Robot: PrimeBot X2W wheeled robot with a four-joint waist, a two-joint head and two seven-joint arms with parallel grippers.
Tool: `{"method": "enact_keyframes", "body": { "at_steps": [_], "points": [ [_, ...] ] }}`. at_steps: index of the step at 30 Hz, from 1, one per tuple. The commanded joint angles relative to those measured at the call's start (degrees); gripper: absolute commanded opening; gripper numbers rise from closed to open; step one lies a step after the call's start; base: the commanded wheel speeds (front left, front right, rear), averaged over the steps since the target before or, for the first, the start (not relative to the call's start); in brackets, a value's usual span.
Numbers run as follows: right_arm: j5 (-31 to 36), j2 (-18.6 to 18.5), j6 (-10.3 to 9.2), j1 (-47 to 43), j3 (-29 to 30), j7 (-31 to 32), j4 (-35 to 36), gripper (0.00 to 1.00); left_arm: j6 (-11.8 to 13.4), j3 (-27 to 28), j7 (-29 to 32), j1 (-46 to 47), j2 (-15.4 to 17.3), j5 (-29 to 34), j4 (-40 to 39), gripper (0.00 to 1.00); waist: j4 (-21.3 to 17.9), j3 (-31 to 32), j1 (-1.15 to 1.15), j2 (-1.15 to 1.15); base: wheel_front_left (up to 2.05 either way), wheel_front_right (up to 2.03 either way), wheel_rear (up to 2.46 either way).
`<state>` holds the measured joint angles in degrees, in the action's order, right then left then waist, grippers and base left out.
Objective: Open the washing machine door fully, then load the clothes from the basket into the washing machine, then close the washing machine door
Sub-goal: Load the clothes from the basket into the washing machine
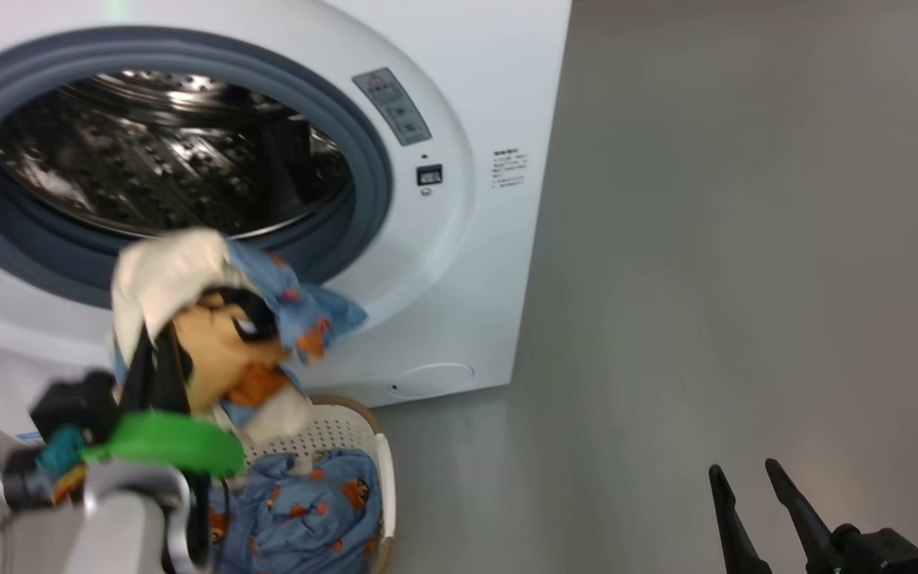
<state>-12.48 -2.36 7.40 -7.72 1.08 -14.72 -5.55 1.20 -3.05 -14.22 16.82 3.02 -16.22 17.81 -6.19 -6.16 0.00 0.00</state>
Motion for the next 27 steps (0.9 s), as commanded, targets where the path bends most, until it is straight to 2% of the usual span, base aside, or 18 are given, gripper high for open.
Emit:
{"method": "enact_keyframes", "body": {
  "at_steps": [1,11,27],
  "points": [
    [0.58,-0.56,0.09,1.86,-1.51,-0.28,1.25,1.00,-0.19,2.44,-0.78,4.24,1.74,0.93,-0.18,0.00,-1.80,-2.01,0.00,0.00,0.00,0.00,0.00],
    [0.45,-0.83,0.09,4.52,-3.53,-0.28,1.50,1.00,-2.15,4.78,-0.78,19.31,5.56,4.39,11.18,0.00,-5.59,-7.03,0.00,0.00,0.00,0.00,0.00],
    [-2.05,-1.31,0.09,9.33,-6.82,-0.28,1.78,1.00,-1.58,5.35,-0.78,44.46,12.86,8.95,28.82,0.00,-11.15,-23.79,0.00,0.00,0.00,0.00,0.00]
  ]
}}
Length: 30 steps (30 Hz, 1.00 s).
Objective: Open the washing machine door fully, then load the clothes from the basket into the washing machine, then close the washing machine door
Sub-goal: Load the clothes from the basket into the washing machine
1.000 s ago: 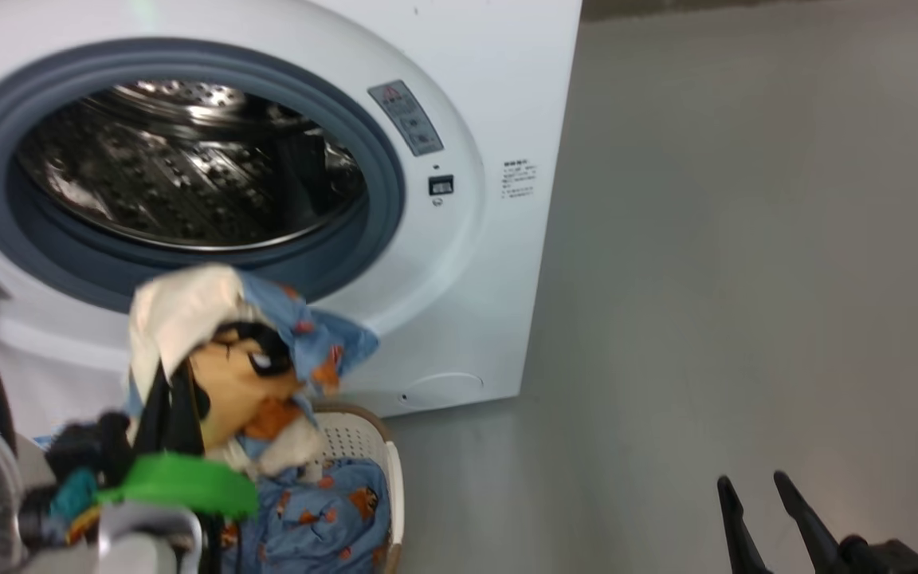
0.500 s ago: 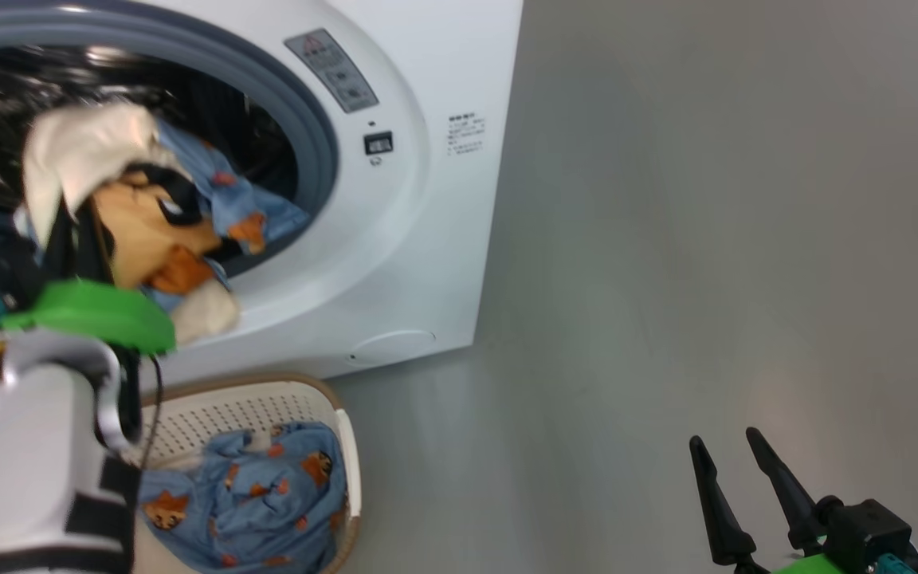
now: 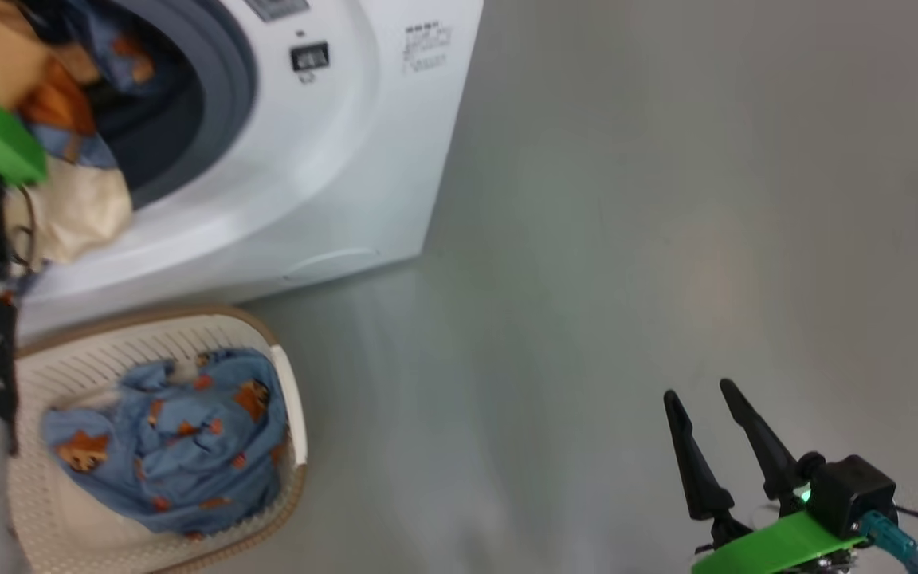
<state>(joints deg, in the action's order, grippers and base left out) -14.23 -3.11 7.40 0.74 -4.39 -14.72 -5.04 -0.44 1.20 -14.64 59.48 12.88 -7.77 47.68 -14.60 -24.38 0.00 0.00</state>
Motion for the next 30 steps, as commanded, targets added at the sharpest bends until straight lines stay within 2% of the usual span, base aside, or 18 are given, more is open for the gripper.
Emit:
{"method": "enact_keyframes", "body": {
  "at_steps": [1,9,14,18,27,30],
  "points": [
    [-0.46,-0.52,0.09,1.13,-1.36,-0.28,1.43,1.00,-0.12,1.09,-0.36,3.17,3.39,0.60,-0.48,0.00,-2.91,-6.50,0.00,0.00,0.00,0.00,0.00],
    [-0.97,-0.76,0.09,2.65,-1.96,-0.28,1.46,1.00,-1.40,0.74,-0.36,10.94,6.02,1.33,4.02,0.00,-3.81,-11.77,0.00,0.00,0.00,0.00,0.00],
    [-1.68,-0.57,0.09,3.68,-2.69,-0.28,1.44,1.00,-1.52,-0.14,-0.36,15.93,6.54,2.15,5.60,0.00,-4.05,-14.00,0.00,0.00,0.00,0.00,0.00],
    [-2.21,-0.49,0.09,3.96,-3.39,-0.28,1.39,1.00,-2.03,0.20,-0.36,18.80,6.75,1.80,3.82,0.00,-4.43,-15.12,0.00,0.00,0.00,0.00,0.00],
    [-2.82,-0.71,0.09,4.87,-2.68,-0.28,1.41,1.00,-3.04,2.55,-0.36,22.35,7.25,1.61,-6.86,0.00,-4.74,-18.36,0.00,0.00,0.00,0.00,0.00],
    [-2.95,-0.68,0.09,4.88,-2.70,-0.28,1.10,1.00,-2.49,1.74,-0.36,21.44,7.05,2.98,-3.52,0.00,-4.32,-18.20,0.00,0.00,0.00,0.00,0.00]
  ]
}}
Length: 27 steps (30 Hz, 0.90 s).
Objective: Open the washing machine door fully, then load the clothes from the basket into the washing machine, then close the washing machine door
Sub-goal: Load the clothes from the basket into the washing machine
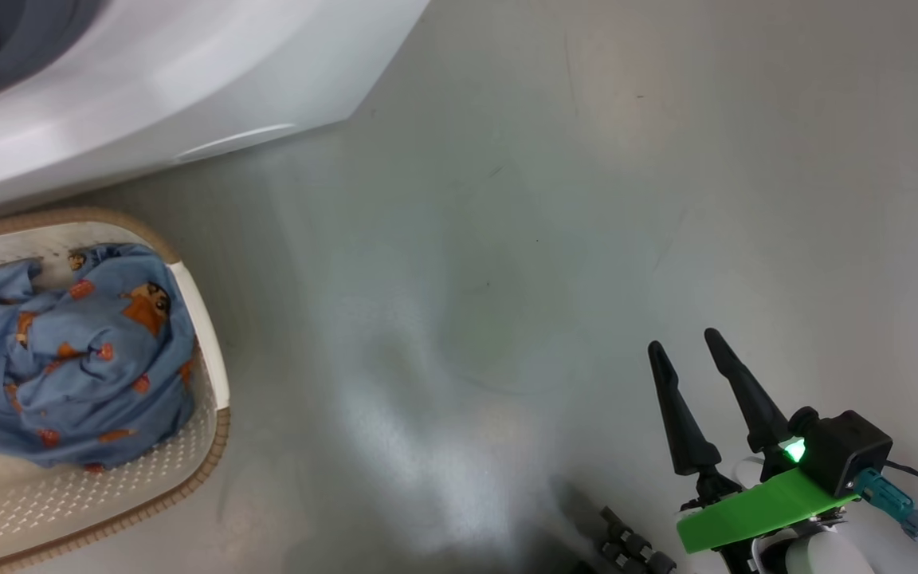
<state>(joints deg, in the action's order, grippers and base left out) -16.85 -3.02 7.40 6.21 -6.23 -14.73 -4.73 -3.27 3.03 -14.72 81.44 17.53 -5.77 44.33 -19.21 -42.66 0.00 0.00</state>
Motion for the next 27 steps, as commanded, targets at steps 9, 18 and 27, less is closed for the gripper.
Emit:
{"method": "enact_keyframes", "body": {
  "at_steps": [9,18,27],
  "points": [
    [-0.68,-1.15,0.09,-1.06,-2.11,-0.27,-0.42,1.00,3.38,-2.51,-0.26,1.69,0.99,2.84,17.66,0.23,1.96,3.12,0.00,0.00,0.00,0.00,0.00],
    [-1.00,-1.24,0.09,-1.96,-2.99,-0.27,-1.72,1.00,7.18,-3.74,0.31,2.11,-0.51,3.34,25.85,1.00,2.91,7.06,0.00,0.00,0.00,0.00,0.00],
    [-0.77,-2.31,0.09,-3.51,-2.97,-0.27,-2.99,1.00,9.39,-3.47,0.35,-2.60,-3.46,1.62,28.48,1.00,5.11,11.90,0.00,0.00,0.00,0.00,0.00]
  ]
}}
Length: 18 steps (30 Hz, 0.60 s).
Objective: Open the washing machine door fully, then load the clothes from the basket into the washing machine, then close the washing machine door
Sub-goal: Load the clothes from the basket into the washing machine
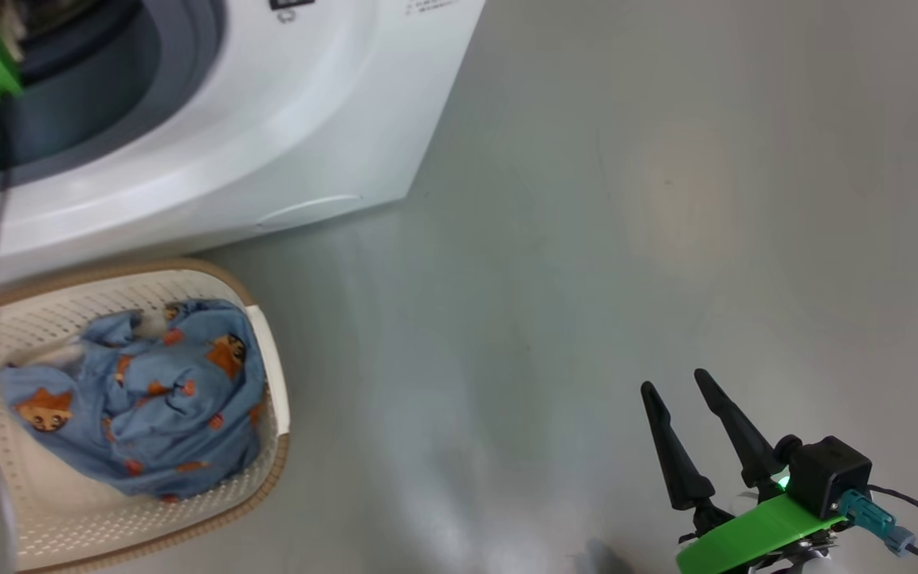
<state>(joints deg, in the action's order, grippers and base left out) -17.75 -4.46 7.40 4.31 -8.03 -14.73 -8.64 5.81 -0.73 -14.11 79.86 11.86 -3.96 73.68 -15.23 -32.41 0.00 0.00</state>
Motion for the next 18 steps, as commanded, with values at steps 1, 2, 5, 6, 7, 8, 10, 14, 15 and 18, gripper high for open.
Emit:
{"method": "enact_keyframes", "body": {
  "at_steps": [1,2,5,6,7,8,10,14,15,18],
  "points": [
    [0.15,-1.03,0.09,-1.65,-1.20,-0.27,0.83,1.00,0.35,0.66,-0.34,-1.93,1.87,-0.75,-0.77,1.00,1.37,2.28,0.00,0.00,0.00,0.00,0.00],
    [0.16,-1.15,0.09,-1.68,-1.07,-0.27,0.79,1.00,0.38,0.90,-0.41,-2.74,1.48,-1.17,-0.69,1.00,1.67,2.76,0.00,0.00,0.00,0.00,0.00],
    [0.22,-1.27,0.09,-1.76,-0.53,-0.27,0.72,1.00,0.38,1.06,-0.63,-4.33,0.22,-1.91,-0.75,1.00,2.69,3.81,0.00,0.00,0.00,0.00,0.00],
    [0.25,-1.28,0.09,-1.80,-0.36,-0.27,0.74,1.00,0.44,0.96,-0.69,-4.75,-0.28,-1.99,-0.95,1.00,3.13,4.04,0.00,0.00,0.00,0.00,0.00],
    [0.27,-1.28,0.09,-1.86,-0.18,-0.27,0.75,1.00,0.52,0.88,-0.75,-5.24,-0.81,-2.09,-1.23,1.00,3.63,4.28,0.00,0.00,0.00,0.00,0.00],
    [0.26,-1.24,0.09,-1.92,-0.01,-0.27,0.74,1.00,0.56,0.76,-0.79,-5.79,-1.31,-2.15,-1.51,1.00,4.10,4.50,0.00,0.00,0.00,0.00,0.00],
    [0.35,-1.15,0.09,-2.05,0.22,-0.27,0.62,1.00,0.62,0.53,-0.84,-7.06,-2.10,-2.26,-2.06,1.00,4.99,5.01,0.00,0.00,0.00,0.00,0.00],
    [0.45,-0.95,0.09,-1.99,0.94,-0.27,0.54,1.00,0.78,0.11,-0.86,-9.48,-3.39,-2.41,-4.10,1.00,6.67,5.61,0.00,0.00,0.00,0.00,0.00],
    [0.52,-0.92,0.09,-1.93,1.12,-0.27,0.60,1.00,0.70,-0.19,-0.87,-9.97,-3.70,-2.28,-4.59,1.00,7.07,5.66,0.00,0.00,0.00,0.00,0.00],
    [0.75,-0.97,0.09,-1.64,1.63,-0.27,0.68,1.00,0.15,-0.79,-0.87,-11.05,-4.74,-2.30,-6.11,1.00,8.24,5.62,0.00,0.00,0.00,0.00,0.00]
  ]
}}
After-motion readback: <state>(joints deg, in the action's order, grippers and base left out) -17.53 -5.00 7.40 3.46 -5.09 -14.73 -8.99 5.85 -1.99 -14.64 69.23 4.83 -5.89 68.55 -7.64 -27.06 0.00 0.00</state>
